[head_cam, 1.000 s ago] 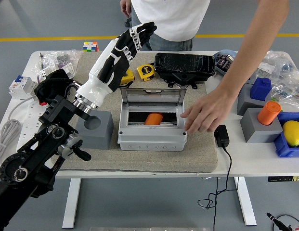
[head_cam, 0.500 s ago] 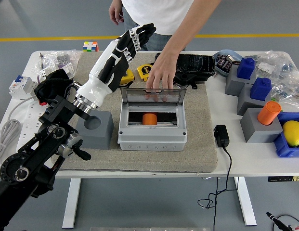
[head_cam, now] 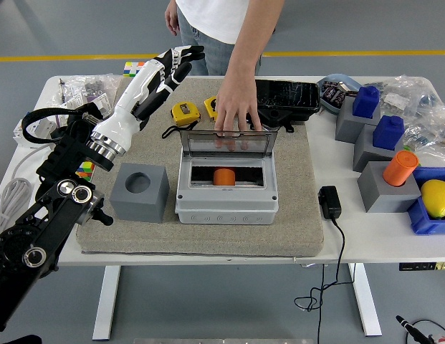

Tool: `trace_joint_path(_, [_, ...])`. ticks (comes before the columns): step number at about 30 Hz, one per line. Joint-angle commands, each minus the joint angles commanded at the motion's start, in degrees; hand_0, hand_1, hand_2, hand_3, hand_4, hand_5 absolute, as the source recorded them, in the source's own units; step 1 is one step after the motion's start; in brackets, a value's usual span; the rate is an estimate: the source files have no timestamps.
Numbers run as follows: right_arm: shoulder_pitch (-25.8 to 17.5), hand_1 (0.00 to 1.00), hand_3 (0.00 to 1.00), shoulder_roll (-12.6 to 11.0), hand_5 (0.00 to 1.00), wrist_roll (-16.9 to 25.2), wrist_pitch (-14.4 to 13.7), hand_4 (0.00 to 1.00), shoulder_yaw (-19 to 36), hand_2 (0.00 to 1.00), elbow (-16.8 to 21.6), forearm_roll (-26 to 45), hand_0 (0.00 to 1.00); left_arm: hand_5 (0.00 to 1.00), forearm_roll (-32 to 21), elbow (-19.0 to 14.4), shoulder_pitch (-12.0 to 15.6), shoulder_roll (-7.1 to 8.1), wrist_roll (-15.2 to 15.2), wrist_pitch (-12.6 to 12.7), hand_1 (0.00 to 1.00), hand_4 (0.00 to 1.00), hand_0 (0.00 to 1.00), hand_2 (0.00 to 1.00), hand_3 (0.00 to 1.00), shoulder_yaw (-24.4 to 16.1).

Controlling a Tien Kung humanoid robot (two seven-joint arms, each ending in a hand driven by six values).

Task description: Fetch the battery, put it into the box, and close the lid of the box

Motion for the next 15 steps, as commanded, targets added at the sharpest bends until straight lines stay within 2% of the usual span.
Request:
trace_joint_path(4, [0.0, 0.811, 0.832, 0.0, 0.998, 0.0, 0.0, 0.998, 0.1, 0.779, 0.0, -0.1, 0.865, 0.998, 9.1, -0.5, 0.0, 0.45, 3.5, -0.8, 0.937, 0.998, 0.998, 0.809, 0.757, -1.2])
trace_joint_path(10, [0.1, 0.81, 0.831, -0.1, 0.998, 0.0, 0.0, 0.998, 0.4, 0.779, 0.0, -0.2, 0.864, 0.998, 23.5, -0.9, 0.8, 1.83, 5.4, -1.7, 0.954, 0.998, 0.998, 0.818, 0.735, -0.9])
trace_joint_path(12, [0.0, 0.811, 0.831, -0.2, 0.998, -0.1, 0.0, 0.998, 0.5, 0.778, 0.0, -0.5, 0.864, 0.998, 26.6, -1.3, 1.1, 2.02, 5.6, -1.8, 0.958, 0.998, 0.998, 0.819, 0.696, -0.8])
trace_joint_path(15, [0.0, 0.811, 0.831, -0.2, 0.998, -0.1, 0.1, 0.998, 0.3, 0.778, 0.0, -0.5, 0.864, 0.998, 27.7, -1.6, 1.6, 2.03, 5.7, -2.1, 0.958, 0.998, 0.998, 0.819, 0.696, -0.6])
